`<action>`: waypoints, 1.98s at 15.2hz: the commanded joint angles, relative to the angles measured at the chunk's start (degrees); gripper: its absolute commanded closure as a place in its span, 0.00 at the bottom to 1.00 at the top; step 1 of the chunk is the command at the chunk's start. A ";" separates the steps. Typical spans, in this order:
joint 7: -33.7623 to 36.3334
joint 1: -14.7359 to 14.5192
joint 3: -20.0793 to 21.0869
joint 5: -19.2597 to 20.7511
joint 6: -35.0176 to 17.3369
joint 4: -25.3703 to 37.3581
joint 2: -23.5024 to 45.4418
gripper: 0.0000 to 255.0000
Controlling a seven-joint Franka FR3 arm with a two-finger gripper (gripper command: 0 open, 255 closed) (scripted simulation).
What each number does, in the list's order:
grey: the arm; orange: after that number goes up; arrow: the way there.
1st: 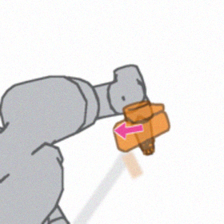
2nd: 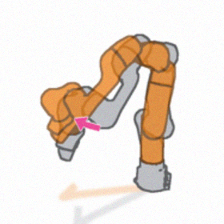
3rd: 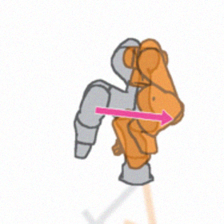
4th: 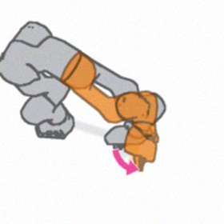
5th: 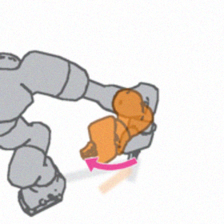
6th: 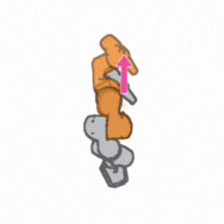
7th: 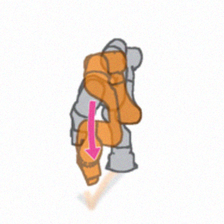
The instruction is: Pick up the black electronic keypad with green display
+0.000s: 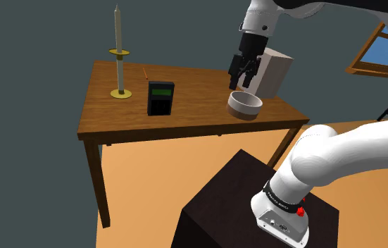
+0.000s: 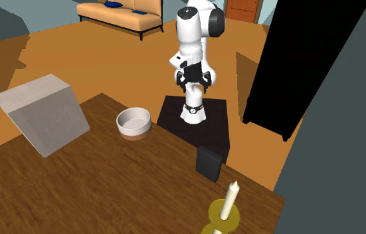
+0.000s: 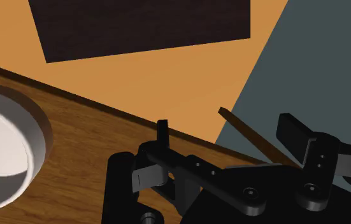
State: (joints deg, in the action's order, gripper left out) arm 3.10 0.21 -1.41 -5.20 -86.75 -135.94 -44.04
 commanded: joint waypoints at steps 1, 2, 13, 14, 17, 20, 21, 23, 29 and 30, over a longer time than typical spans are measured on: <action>0.00 0.00 0.00 0.00 0.00 0.00 0.00 0.00; -1.56 -0.46 -0.23 0.44 -1.48 0.77 2.12 0.00; -17.05 -5.16 -1.23 3.46 -13.77 13.83 25.51 0.00; -18.32 -5.52 -1.16 3.63 -14.51 15.39 27.58 0.00; -21.99 -6.54 -0.78 4.11 -16.35 20.37 33.73 0.00; -25.44 -7.46 -0.17 4.62 -17.67 25.82 39.78 0.00; -26.51 -7.75 0.07 4.81 -17.99 27.70 41.73 0.00; -26.53 -7.73 0.08 4.80 -19.51 26.33 41.88 0.00; -26.57 -7.73 0.08 4.78 -23.71 22.77 42.54 0.00; -26.57 -7.73 0.08 4.78 -23.71 22.78 42.55 0.00</action>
State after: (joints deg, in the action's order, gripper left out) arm -23.47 -7.52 -1.34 -0.42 -110.14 -112.82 -1.47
